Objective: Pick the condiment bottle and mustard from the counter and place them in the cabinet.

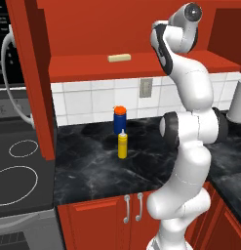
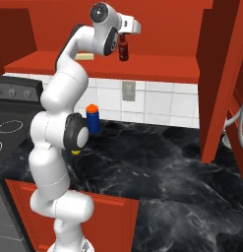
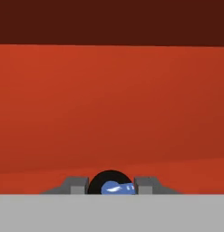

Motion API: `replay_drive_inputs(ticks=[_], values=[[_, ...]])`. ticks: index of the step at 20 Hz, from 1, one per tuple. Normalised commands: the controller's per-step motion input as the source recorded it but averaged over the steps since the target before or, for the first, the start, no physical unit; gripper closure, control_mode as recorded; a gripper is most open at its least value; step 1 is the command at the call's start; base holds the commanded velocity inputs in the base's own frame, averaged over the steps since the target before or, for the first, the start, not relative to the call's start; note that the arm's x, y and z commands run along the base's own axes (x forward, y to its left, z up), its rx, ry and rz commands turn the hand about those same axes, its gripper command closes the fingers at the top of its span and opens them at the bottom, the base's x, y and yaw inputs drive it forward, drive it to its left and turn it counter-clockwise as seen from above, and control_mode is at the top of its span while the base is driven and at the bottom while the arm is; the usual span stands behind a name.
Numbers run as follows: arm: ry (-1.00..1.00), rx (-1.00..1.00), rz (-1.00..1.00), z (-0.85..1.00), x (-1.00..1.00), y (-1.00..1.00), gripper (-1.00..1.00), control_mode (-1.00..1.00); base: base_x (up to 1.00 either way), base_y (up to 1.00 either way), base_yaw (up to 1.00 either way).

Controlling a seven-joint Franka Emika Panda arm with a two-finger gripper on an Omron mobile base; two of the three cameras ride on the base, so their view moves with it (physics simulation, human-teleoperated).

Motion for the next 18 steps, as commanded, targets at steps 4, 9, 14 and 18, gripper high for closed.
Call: replay_drive_inputs(ticks=[4, 9, 14, 18], values=[[-0.01, 0.00, 0.00, 0.00, 0.00, 0.00, -1.00, -1.00, 0.00, 0.00, 0.00], [-0.02, 0.00, 0.00, 0.00, -0.01, 0.02, -1.00, -1.00, 0.00, 0.00, 0.00], [-0.09, 0.00, 0.04, -0.12, -0.70, 0.05, -1.00, -1.00, 0.00, 0.00, 0.00], [-0.11, 0.00, 0.08, -0.45, -1.00, 0.00, -1.00, -1.00, 0.00, 0.00, 0.00]])
